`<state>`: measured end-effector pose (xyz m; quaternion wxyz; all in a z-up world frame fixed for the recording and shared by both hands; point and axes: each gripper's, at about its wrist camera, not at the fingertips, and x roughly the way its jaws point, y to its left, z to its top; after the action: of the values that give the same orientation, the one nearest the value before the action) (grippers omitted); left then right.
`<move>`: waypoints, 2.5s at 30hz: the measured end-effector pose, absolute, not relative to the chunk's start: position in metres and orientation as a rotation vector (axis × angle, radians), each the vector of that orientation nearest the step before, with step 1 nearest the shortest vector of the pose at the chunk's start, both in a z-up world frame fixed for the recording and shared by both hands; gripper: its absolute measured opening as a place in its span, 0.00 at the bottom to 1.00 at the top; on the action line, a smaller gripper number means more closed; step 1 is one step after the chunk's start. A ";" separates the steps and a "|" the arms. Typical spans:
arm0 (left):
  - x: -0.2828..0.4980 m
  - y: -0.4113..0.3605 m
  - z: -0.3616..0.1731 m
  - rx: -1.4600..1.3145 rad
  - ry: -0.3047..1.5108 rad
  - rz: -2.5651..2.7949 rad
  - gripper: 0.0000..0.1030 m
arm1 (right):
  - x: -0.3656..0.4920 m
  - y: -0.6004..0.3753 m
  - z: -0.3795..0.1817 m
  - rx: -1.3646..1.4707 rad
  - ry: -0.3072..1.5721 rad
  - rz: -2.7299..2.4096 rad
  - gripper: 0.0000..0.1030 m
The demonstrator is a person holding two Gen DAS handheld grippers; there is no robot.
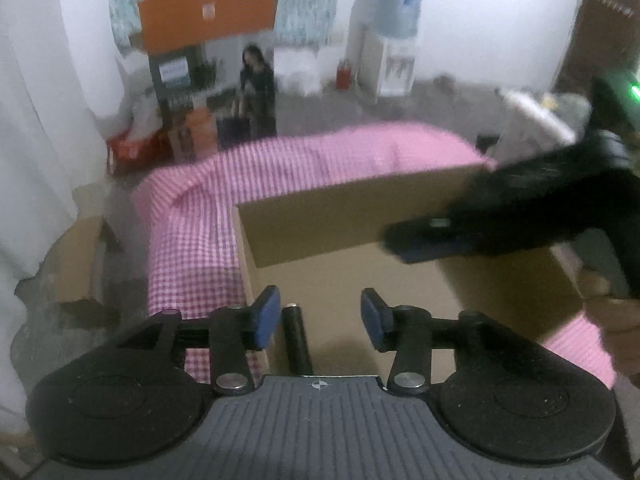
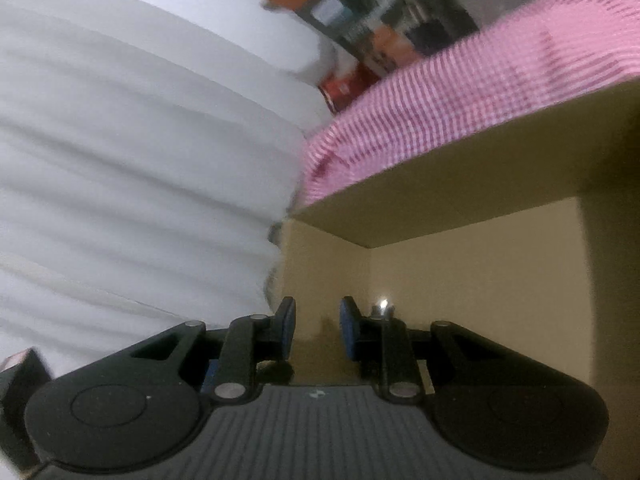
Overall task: Organize rigid objects
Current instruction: 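Carry the black tube into the cardboard box and open the right gripper, then return the right gripper to the table and grasp the green lip balm, then carry the green lip balm into the box and open the right gripper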
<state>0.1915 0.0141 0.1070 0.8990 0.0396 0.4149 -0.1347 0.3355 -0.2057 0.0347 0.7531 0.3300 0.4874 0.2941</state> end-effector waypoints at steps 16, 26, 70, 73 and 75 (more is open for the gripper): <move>0.055 -0.022 0.069 0.101 0.816 -0.442 0.66 | 0.117 -0.294 0.013 0.904 1.030 0.613 0.27; 0.053 -0.064 0.004 0.235 0.947 -0.539 0.45 | 0.094 -0.297 -0.060 1.042 1.186 0.492 0.27; 0.073 -0.078 -0.007 0.212 1.075 -0.657 0.14 | 0.137 -0.240 -0.090 0.887 1.214 0.461 0.16; 0.067 -0.070 0.014 0.204 1.014 -0.634 0.14 | 0.132 -0.230 -0.066 0.843 1.162 0.500 0.16; 0.067 -0.061 0.032 0.193 0.972 -0.613 0.14 | 0.134 -0.220 -0.046 0.806 1.119 0.535 0.16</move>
<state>0.0667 -0.0606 0.0316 0.8352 0.0912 0.4588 -0.2893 0.1337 -0.2205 -0.0461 0.7387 0.3673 0.5099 0.2437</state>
